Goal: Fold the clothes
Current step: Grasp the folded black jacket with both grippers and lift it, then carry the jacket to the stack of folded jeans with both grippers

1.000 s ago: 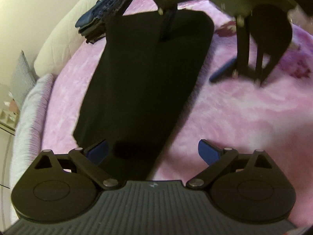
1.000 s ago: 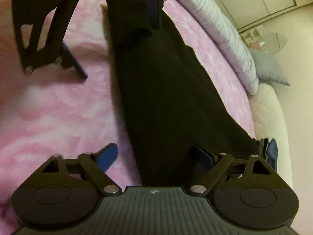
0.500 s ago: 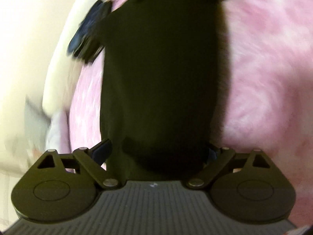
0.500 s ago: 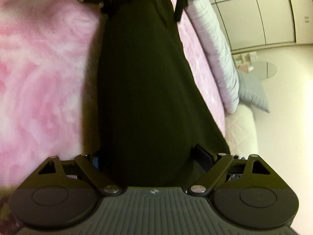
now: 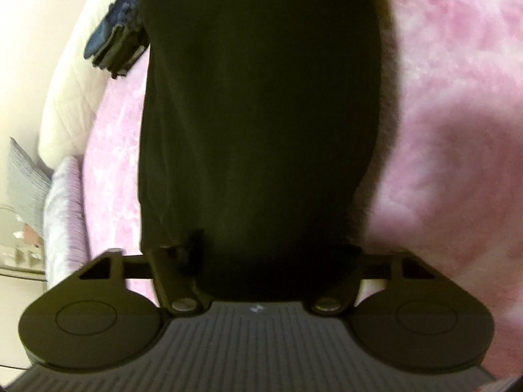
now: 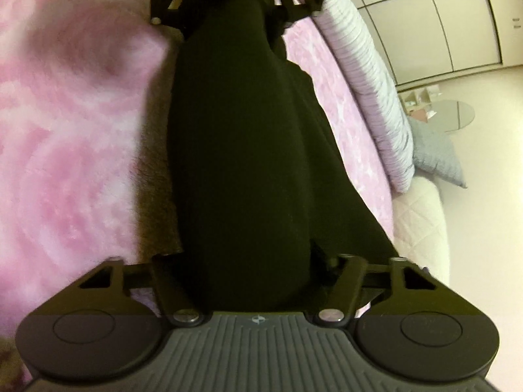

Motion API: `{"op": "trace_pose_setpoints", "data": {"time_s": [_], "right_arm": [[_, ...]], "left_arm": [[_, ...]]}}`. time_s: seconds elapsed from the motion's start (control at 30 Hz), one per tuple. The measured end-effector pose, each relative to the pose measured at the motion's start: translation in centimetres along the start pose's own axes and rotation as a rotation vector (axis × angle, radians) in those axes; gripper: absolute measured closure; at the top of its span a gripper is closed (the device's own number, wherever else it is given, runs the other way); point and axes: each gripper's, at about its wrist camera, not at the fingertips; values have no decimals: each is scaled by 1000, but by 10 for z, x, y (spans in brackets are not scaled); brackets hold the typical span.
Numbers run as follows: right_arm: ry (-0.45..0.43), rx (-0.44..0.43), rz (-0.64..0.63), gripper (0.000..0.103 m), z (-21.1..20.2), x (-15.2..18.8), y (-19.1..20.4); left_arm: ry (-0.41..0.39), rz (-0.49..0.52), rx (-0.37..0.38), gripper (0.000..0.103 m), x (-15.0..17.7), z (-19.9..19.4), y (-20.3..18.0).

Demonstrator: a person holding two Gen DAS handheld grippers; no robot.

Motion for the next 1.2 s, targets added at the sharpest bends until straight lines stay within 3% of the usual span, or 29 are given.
{"op": "trace_pose_setpoints", "data": {"time_s": [0.03,0.2,0.47,0.63,0.9,1.2], "right_arm": [[-8,-2,11,62,-3,0,-7],[-24,15,31,68,-19,-5,-51],[-28,74,14,69,-53,-5,-131],[1,92,26,70,-95,12,-156],[-3,68,58,70,-132,68,-192],[-55,75,102,70,-102,176,-287]], "left_arm": [[-3,4,3,60,0,-5,1],[-6,-4,-22,70,-5,-33,19],[-39,-38,-56,72,-35,-97,60],[-69,-24,-59,73,-61,-140,70],[-60,5,-43,72,-123,-175,81],[-10,-5,-70,72,-236,-163,149]]}}
Point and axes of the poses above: each gripper's, at about its wrist camera, not at the fingertips, and z roughly the way its jaws point, y to its left, x to its underside, and after that the axes turned 10 degrees about x, right-handed
